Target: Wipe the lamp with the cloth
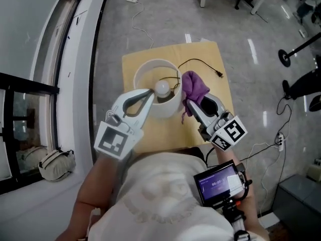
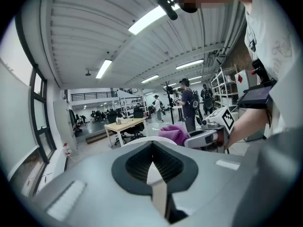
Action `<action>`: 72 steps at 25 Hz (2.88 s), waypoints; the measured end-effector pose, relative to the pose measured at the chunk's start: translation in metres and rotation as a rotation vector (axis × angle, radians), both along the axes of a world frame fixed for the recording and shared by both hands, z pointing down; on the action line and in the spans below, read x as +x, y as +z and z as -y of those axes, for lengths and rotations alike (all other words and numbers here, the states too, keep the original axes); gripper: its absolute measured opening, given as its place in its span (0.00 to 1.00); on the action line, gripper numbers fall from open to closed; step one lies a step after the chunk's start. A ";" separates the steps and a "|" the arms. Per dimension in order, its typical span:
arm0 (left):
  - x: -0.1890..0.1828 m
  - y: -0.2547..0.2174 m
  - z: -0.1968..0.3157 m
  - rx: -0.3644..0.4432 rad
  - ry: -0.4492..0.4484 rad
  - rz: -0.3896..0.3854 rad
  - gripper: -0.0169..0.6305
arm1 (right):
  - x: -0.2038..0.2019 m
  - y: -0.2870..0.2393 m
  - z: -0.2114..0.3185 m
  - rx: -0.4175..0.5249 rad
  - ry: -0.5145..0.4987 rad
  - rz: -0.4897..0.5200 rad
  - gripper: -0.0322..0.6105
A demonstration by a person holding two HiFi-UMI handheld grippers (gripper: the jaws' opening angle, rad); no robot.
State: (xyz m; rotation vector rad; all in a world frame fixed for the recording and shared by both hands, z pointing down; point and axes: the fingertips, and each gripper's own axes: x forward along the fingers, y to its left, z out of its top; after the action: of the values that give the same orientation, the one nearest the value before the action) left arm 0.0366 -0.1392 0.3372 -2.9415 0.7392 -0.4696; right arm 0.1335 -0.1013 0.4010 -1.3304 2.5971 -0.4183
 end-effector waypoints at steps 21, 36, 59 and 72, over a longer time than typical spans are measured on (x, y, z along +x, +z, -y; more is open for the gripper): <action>-0.008 0.023 0.024 0.078 0.344 0.053 0.03 | -0.033 0.114 -0.037 -0.319 0.404 -0.207 0.23; -0.013 0.021 0.021 0.039 0.360 -0.047 0.03 | -0.093 -0.002 -0.029 -0.011 0.439 -0.597 0.23; -0.172 0.111 0.018 -0.179 0.019 -0.164 0.03 | -0.155 -0.028 -0.006 0.188 0.248 -1.399 0.22; -0.197 0.119 0.004 -0.213 -0.016 -0.183 0.03 | -0.168 0.091 -0.010 0.026 0.002 -1.742 0.22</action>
State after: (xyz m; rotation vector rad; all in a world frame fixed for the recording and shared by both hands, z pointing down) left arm -0.1605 -0.1428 0.4563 -3.2133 0.7770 -0.2991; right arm -0.0349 -0.0913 0.4923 -2.2087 3.5595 1.4604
